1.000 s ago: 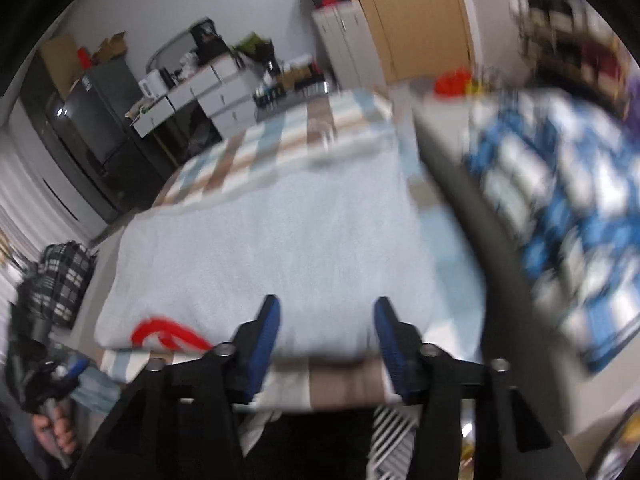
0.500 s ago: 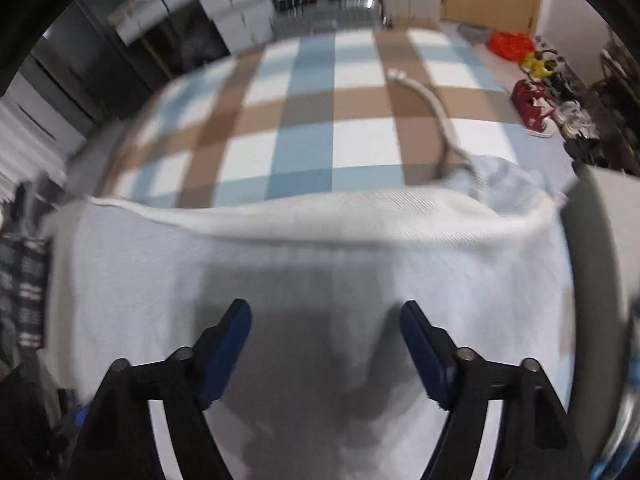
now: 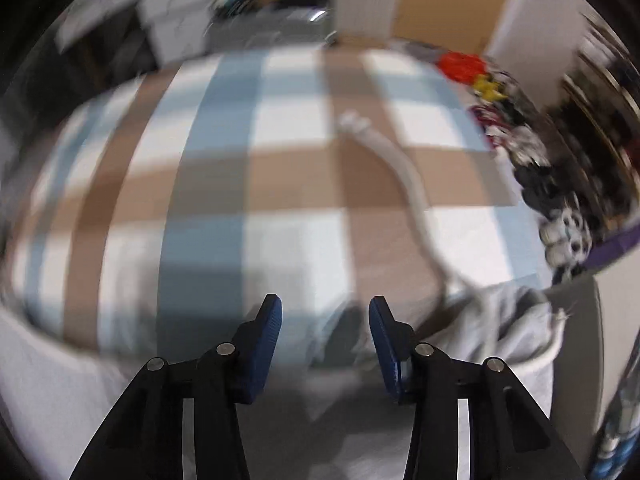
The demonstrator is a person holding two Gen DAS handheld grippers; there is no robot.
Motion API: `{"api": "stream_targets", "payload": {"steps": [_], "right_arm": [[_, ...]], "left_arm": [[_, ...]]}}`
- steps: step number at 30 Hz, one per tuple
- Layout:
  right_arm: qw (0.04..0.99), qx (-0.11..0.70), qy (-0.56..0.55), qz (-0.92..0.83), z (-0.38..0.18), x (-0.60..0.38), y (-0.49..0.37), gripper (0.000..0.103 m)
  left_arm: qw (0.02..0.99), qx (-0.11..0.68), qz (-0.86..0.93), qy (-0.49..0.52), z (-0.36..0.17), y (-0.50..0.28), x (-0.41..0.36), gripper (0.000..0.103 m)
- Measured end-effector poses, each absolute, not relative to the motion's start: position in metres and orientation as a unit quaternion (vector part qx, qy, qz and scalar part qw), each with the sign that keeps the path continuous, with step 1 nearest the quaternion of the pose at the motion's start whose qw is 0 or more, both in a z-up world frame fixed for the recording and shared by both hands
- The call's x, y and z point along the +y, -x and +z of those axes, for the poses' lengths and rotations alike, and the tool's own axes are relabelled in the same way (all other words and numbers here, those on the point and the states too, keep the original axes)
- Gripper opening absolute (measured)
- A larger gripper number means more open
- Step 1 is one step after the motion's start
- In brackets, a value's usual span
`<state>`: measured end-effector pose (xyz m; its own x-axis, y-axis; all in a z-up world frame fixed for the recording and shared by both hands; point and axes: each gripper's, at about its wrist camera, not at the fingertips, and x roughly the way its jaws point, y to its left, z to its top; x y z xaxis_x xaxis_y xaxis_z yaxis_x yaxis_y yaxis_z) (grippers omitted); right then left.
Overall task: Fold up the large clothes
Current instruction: 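Press both open grippers along the folded hoodie to flatten it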
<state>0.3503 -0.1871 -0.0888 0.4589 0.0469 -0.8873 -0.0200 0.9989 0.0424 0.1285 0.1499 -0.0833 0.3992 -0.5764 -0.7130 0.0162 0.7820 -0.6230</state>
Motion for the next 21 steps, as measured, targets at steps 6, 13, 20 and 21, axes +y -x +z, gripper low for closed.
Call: {"api": "stream_targets", "payload": {"steps": [6, 13, 20, 21], "right_arm": [[0.878, 0.445, -0.120, 0.129, -0.024, -0.233, -0.259, 0.082], [0.898, 0.328, -0.167, 0.241, 0.014, -0.252, -0.070, 0.103], [0.945, 0.246, -0.120, 0.182, -0.012, -0.245, 0.044, 0.103], [0.946, 0.242, -0.123, 0.176, -0.019, -0.246, 0.051, 0.103]], "left_arm": [[0.793, 0.519, -0.186, 0.260, -0.073, -0.112, 0.148, 0.067], [0.825, 0.506, -0.160, 0.192, -0.042, -0.095, 0.118, 0.067], [0.892, 0.437, -0.087, 0.079, -0.014, -0.074, 0.096, 0.090], [0.898, 0.426, -0.081, 0.066, -0.011, -0.073, 0.093, 0.091]]}}
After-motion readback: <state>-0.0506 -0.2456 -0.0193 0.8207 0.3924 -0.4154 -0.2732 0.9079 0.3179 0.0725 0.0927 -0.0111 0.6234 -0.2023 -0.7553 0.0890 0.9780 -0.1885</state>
